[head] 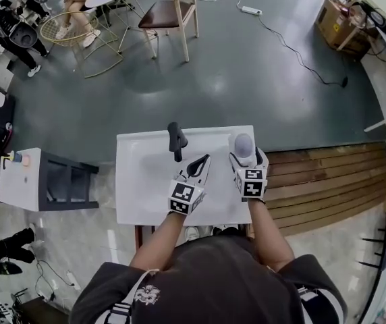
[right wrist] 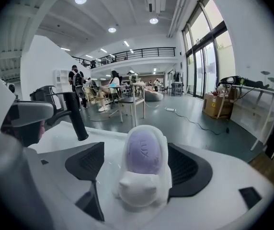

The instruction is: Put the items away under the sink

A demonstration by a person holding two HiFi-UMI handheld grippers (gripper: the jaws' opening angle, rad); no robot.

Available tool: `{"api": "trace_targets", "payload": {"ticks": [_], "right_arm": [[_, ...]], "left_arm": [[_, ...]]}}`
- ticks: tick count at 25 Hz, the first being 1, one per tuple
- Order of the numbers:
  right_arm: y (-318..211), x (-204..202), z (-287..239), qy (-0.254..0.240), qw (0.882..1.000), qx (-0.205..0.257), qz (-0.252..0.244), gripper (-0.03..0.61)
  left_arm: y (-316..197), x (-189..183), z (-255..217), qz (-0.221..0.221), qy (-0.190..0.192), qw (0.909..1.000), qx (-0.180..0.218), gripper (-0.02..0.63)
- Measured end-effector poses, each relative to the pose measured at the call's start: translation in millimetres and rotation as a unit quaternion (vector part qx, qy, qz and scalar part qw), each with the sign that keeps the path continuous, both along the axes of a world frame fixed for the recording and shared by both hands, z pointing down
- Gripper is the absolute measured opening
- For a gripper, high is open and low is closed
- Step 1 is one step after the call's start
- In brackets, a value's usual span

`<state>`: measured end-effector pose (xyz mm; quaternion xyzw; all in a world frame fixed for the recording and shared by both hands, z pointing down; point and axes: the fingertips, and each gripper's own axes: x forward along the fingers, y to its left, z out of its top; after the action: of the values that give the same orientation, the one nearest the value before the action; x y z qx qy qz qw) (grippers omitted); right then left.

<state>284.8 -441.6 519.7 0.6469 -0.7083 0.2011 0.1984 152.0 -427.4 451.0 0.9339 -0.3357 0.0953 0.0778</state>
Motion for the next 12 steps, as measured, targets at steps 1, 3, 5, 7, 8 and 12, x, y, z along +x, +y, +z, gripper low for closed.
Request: {"api": "trace_targets", "payload": {"ticks": [1,3,5,7,8,12], "right_arm": [[-2.3,1.4,6.6,-0.001,1.0,-0.009,0.0,0.412],[-9.1,5.5,18.7,-0.001,1.0,-0.026,0.002,0.431],[-16.4,9.1,28.7,-0.004,0.999,-0.04,0.004,0.443],[-23.1,10.1,37.5,-0.007,0.998,-0.055,0.004,0.451],[-26.0,10.0,41.8,-0.007,0.998,-0.063,0.002,0.453],[-30.9,11.5,58.2,-0.002,0.995,-0.095,0.006,0.459]], "left_arm": [[-0.1,0.1,2.1,0.0,-0.001,1.0,-0.001,-0.002],[-1.5,0.5,5.9,0.0,-0.005,1.0,-0.004,-0.002],[-3.5,0.2,10.8,-0.001,-0.012,0.9999,-0.007,-0.002],[-5.6,-1.1,15.6,-0.001,-0.018,0.9998,-0.01,-0.002],[-7.0,-1.6,17.3,-0.002,-0.021,0.9997,-0.011,-0.002],[-11.5,-2.2,25.3,-0.004,-0.029,0.9994,-0.019,-0.002]]}}
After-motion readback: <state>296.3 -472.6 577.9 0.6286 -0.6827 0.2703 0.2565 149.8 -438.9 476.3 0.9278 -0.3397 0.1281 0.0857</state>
